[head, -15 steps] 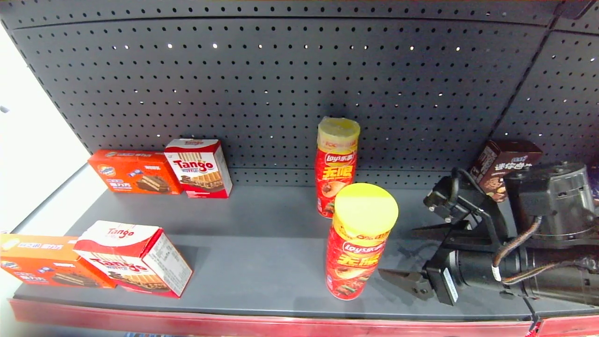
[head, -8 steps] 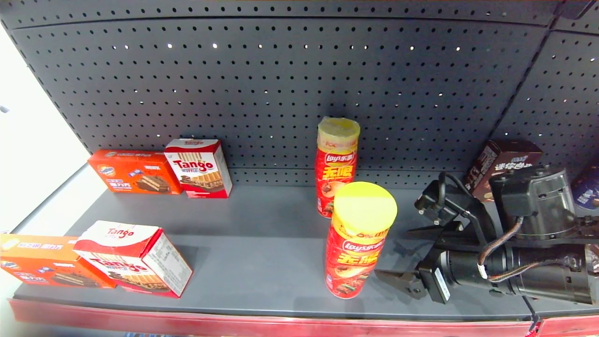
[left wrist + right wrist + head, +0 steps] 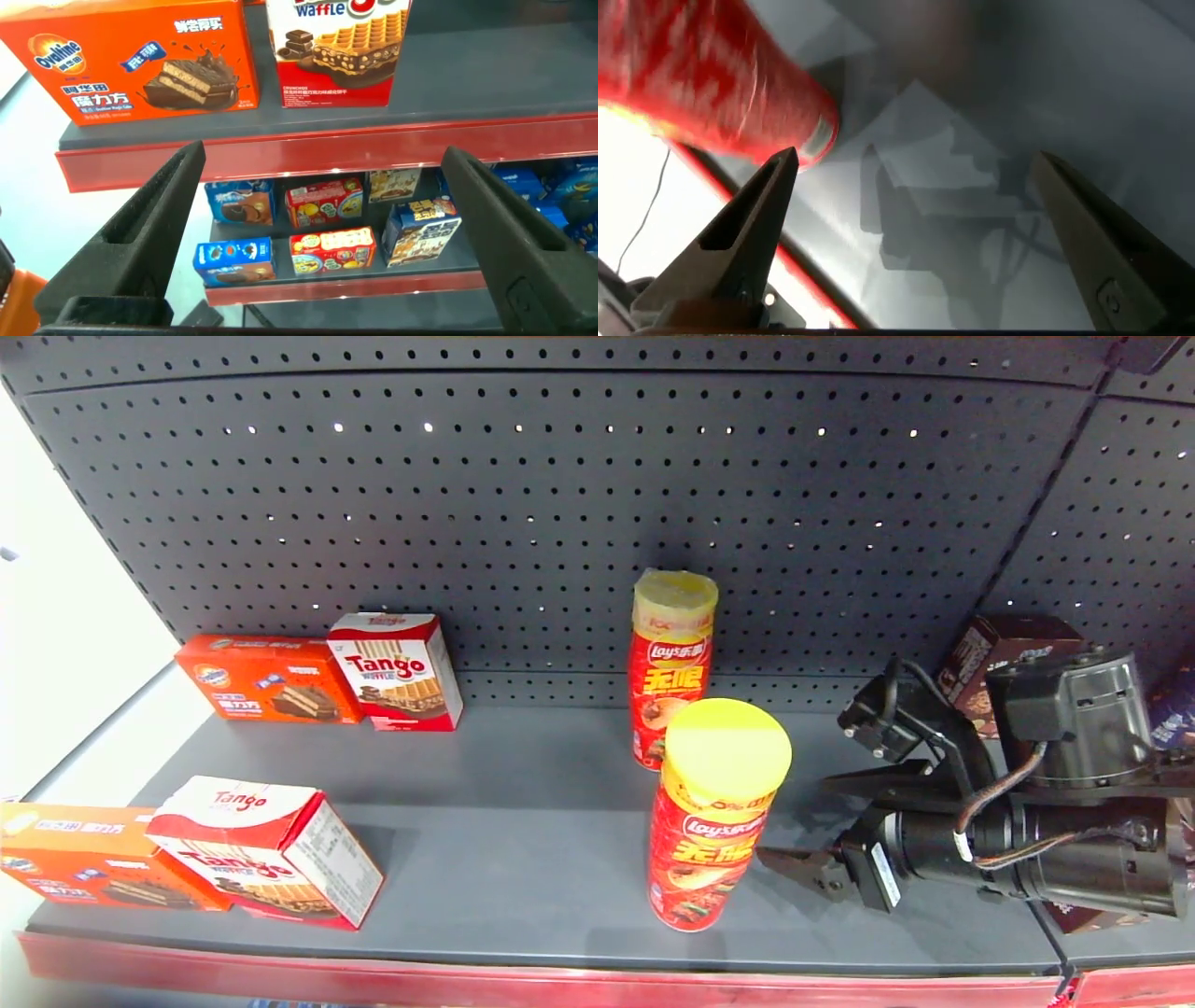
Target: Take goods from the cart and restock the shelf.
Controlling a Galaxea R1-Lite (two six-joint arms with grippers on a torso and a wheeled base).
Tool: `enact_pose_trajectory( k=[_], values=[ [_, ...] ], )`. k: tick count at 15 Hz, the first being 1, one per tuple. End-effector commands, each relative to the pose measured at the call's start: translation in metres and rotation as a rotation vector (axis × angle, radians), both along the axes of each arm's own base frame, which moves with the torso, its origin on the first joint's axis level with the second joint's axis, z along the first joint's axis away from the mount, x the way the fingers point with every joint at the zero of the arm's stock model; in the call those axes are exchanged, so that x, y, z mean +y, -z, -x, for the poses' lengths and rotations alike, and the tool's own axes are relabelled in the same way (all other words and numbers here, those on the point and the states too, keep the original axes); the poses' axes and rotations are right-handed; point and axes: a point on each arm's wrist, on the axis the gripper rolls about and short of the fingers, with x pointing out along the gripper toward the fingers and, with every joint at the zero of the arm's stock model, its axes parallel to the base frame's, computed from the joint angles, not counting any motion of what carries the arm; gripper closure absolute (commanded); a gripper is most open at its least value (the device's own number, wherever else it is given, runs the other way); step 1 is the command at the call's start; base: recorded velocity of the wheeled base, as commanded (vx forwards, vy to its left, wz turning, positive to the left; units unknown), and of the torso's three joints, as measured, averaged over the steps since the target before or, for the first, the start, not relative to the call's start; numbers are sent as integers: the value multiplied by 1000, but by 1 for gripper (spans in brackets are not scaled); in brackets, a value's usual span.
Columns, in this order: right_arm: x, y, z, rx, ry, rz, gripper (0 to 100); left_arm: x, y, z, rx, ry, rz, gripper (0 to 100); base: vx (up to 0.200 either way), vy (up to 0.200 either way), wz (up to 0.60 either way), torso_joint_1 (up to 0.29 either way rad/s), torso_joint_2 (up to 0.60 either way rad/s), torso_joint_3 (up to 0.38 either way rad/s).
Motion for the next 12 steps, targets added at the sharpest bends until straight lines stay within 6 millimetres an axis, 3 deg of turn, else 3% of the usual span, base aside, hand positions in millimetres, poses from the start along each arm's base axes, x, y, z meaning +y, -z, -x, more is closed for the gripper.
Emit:
enact_pose_trajectory(
  k=[1,6,12],
  values=[
    [6,2,-4,7,-9,5,0,0,0,0,2,0,1,0,0,0,0,0,0,0],
    [19,3,-7,11,-42,9,0,0,0,0,3,0,1,0,0,0,0,0,0,0],
    [18,1,-8,4,-33,6,0,0,0,0,2,-2,1,0,0,0,0,0,0,0]
  ],
)
